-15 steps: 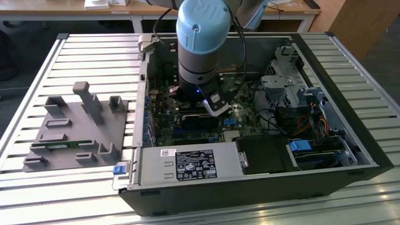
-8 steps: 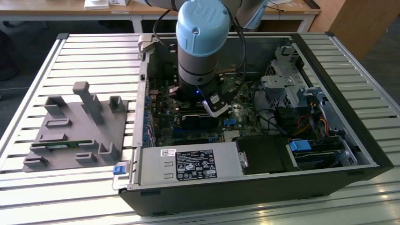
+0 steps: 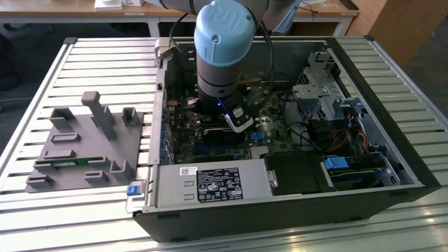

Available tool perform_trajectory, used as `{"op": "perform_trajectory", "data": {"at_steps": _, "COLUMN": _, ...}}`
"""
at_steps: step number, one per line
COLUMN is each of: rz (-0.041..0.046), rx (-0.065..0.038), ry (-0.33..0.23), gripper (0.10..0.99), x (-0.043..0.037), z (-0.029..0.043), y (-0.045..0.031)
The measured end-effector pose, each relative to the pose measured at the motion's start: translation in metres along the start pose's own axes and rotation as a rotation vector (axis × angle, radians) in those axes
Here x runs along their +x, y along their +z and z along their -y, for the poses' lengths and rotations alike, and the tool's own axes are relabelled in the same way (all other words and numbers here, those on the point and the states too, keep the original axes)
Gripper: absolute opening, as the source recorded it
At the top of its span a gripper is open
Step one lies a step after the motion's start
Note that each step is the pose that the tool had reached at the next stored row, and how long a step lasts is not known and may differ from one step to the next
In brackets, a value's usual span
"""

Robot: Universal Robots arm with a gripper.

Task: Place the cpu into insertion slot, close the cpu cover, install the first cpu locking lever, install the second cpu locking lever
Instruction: 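Install the second cpu locking lever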

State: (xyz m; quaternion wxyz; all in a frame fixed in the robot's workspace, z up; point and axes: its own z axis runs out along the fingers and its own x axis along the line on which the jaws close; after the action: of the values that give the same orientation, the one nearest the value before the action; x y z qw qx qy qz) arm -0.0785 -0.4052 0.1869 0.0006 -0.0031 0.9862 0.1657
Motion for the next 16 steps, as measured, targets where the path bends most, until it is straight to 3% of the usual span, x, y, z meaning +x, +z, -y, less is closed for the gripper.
{"op": "perform_trajectory", "data": {"at_steps": 9, "rz": 0.0002, "rx": -0.006, "ry": 0.000, "gripper": 0.122, "x": 0.0000, "z": -0.0036, "y": -0.0104}}
{"op": "perform_trajectory", "data": {"at_steps": 16, "rz": 0.0002, "rx": -0.006, "ry": 0.000, "gripper": 0.122, "x": 0.0000, "z": -0.0092, "y": -0.0264}}
